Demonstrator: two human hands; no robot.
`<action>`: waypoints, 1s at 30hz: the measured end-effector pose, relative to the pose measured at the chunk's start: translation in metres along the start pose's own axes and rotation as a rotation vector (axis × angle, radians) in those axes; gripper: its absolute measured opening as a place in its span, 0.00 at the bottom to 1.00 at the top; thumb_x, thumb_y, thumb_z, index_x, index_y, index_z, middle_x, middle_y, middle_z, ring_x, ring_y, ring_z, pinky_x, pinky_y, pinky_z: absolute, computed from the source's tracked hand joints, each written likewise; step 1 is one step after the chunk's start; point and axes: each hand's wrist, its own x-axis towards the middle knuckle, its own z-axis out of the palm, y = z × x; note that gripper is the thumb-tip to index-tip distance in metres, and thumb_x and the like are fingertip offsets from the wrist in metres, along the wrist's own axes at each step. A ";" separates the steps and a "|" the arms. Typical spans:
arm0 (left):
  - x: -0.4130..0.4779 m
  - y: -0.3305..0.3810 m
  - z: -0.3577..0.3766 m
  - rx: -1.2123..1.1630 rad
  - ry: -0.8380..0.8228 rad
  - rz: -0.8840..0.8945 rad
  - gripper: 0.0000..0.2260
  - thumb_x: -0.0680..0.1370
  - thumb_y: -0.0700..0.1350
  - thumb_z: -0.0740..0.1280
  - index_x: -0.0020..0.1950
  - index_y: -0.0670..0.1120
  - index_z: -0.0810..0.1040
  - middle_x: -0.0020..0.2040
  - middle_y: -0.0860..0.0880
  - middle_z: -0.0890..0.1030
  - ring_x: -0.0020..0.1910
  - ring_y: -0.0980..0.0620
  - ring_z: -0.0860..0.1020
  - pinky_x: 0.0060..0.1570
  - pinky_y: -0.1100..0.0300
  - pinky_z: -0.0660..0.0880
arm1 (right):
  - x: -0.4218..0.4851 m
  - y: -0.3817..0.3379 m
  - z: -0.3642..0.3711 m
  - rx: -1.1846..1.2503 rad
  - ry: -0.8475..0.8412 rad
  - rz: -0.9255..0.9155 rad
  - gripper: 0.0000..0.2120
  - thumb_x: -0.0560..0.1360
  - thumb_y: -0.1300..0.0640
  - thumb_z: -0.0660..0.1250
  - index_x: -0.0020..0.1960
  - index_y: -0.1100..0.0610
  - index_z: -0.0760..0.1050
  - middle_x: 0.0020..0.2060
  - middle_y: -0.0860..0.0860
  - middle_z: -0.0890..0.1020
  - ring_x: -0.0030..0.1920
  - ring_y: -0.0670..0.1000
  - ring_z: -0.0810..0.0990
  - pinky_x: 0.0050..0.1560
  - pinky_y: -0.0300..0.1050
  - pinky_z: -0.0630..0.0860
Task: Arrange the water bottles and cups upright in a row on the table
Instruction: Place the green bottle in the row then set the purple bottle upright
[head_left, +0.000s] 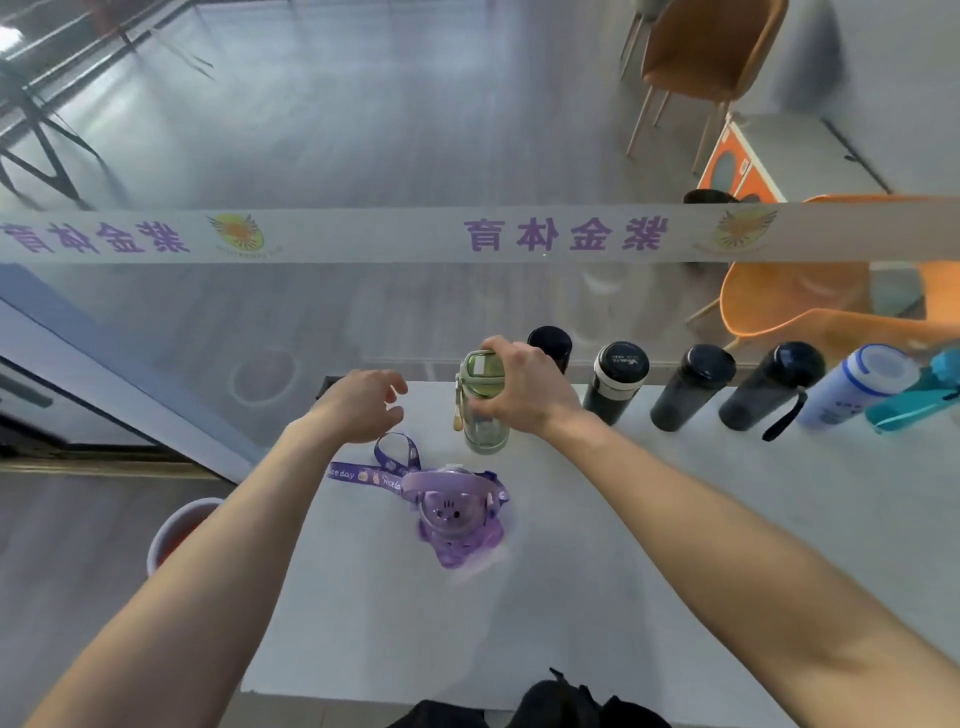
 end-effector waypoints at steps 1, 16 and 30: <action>0.005 -0.008 -0.002 0.026 -0.004 0.021 0.16 0.81 0.48 0.69 0.69 0.52 0.81 0.60 0.53 0.85 0.58 0.48 0.82 0.61 0.52 0.79 | 0.009 -0.006 0.005 -0.008 -0.001 0.022 0.35 0.65 0.44 0.82 0.68 0.54 0.76 0.53 0.54 0.83 0.51 0.56 0.82 0.55 0.51 0.81; 0.039 -0.090 0.011 0.270 -0.153 0.164 0.19 0.82 0.51 0.68 0.74 0.53 0.78 0.69 0.51 0.82 0.66 0.47 0.80 0.61 0.52 0.77 | 0.083 -0.032 0.033 -0.140 -0.010 0.245 0.30 0.64 0.47 0.84 0.62 0.55 0.79 0.53 0.53 0.82 0.50 0.56 0.83 0.52 0.55 0.84; 0.027 -0.087 0.021 0.269 -0.221 0.190 0.19 0.82 0.53 0.67 0.73 0.54 0.77 0.66 0.50 0.83 0.64 0.45 0.80 0.61 0.47 0.80 | 0.076 -0.037 0.045 -0.154 0.043 0.277 0.33 0.63 0.43 0.86 0.58 0.55 0.75 0.52 0.54 0.80 0.49 0.58 0.81 0.48 0.51 0.81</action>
